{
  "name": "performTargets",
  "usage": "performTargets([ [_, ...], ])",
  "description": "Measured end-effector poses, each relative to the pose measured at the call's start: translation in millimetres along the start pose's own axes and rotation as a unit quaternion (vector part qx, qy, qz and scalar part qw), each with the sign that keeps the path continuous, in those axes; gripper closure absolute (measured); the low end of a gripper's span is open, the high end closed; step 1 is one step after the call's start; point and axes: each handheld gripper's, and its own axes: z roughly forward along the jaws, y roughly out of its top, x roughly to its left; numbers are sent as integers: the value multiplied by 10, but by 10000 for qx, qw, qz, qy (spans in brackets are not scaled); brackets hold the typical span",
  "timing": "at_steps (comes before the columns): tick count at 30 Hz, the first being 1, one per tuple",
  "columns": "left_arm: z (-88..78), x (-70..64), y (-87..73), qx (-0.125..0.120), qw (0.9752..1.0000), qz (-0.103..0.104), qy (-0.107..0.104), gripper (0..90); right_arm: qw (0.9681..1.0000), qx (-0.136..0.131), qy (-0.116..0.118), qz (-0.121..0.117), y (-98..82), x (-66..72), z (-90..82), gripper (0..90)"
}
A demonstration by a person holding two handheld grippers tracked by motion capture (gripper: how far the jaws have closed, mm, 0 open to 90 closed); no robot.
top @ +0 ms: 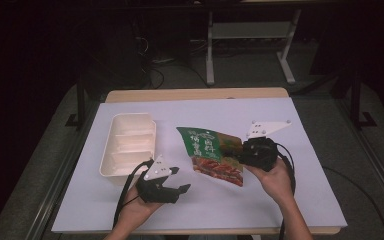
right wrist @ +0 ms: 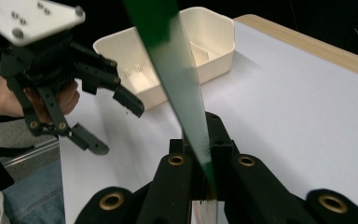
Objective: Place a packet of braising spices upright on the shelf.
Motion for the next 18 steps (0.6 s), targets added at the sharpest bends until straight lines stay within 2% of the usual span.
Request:
performTargets([
  [4,-23,-16,-61,-8,10000,46,-73,335,10000,4,27,-22,64,16,16,893],
  [7,-56,-45,-114,-24,9999,96,-46,322,10000,-1,28,-70,99,28,35,892],
  [8,-57,-59,-125,-76,9999,53,-52,316,10000,-12,28,-83,122,39,52,893],
  [18,-157,-147,-229,-78,9996,243,-126,258,9998,-6,-2,-181,299,104,180,893],
])
